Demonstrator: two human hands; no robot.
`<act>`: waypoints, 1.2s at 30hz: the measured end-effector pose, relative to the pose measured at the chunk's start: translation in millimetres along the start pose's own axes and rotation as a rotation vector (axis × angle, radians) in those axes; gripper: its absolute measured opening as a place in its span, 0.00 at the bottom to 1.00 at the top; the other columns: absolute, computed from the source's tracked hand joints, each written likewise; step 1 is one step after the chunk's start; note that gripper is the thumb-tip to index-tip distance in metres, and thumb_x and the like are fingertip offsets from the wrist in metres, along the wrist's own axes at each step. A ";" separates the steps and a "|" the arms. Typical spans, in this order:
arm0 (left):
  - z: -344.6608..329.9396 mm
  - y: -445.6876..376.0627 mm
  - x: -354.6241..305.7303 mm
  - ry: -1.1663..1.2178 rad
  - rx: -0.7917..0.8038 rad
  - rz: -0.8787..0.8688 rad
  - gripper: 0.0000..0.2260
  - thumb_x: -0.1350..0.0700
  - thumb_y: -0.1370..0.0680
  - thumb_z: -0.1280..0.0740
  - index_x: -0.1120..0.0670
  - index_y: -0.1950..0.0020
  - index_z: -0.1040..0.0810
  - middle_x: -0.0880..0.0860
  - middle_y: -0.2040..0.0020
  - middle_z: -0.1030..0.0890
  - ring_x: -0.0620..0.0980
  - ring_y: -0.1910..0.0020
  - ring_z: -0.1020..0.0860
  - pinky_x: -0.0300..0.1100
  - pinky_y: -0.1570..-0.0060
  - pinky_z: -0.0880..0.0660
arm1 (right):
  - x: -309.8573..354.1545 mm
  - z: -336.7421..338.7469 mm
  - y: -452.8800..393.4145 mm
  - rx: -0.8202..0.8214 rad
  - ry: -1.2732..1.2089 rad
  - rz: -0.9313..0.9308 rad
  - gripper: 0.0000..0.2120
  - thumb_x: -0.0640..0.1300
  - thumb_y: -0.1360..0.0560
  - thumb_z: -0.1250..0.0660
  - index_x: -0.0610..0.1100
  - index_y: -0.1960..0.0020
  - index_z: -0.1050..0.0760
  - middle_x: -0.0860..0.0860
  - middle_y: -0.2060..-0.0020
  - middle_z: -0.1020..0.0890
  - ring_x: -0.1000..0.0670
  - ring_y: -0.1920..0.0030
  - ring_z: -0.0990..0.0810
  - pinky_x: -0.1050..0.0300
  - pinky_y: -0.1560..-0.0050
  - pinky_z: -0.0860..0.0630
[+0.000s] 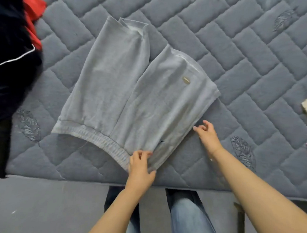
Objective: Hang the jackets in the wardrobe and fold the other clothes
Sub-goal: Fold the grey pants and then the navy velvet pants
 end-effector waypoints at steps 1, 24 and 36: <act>-15.4 -2.3 -5.1 -0.106 0.005 0.064 0.34 0.48 0.30 0.26 0.46 0.29 0.38 0.48 0.34 0.41 0.51 0.33 0.39 0.47 0.37 0.35 | 6.6 6.9 -17.1 0.004 -0.045 -0.026 0.27 0.39 0.22 0.34 0.38 0.27 0.39 0.45 0.44 0.26 0.51 0.45 0.26 0.58 0.40 0.29; -3.4 30.9 -22.9 0.431 -0.103 0.152 0.20 0.64 0.22 0.39 0.39 0.63 0.27 0.42 0.67 0.24 0.39 0.66 0.28 0.34 0.66 0.35 | 13.9 65.0 -34.4 0.010 -0.894 -0.369 0.15 0.49 0.20 0.37 0.45 0.36 0.26 0.48 0.47 0.17 0.50 0.54 0.18 0.55 0.53 0.19; 157.8 -17.2 30.7 0.900 -0.144 0.110 0.11 0.65 0.19 0.41 0.55 0.52 0.20 0.45 0.62 0.17 0.39 0.62 0.20 0.30 0.63 0.25 | 247.5 -96.6 -14.8 0.389 -0.730 0.020 0.08 0.42 0.19 0.41 0.42 0.54 0.25 0.50 0.68 0.17 0.53 0.68 0.17 0.61 0.66 0.20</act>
Point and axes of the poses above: each hand's wrist, its own y-axis away from the middle knuckle, its own z-axis out of the back of the hand, x = y × z, the point moved 4 cm from there along -y, towards the middle knuckle
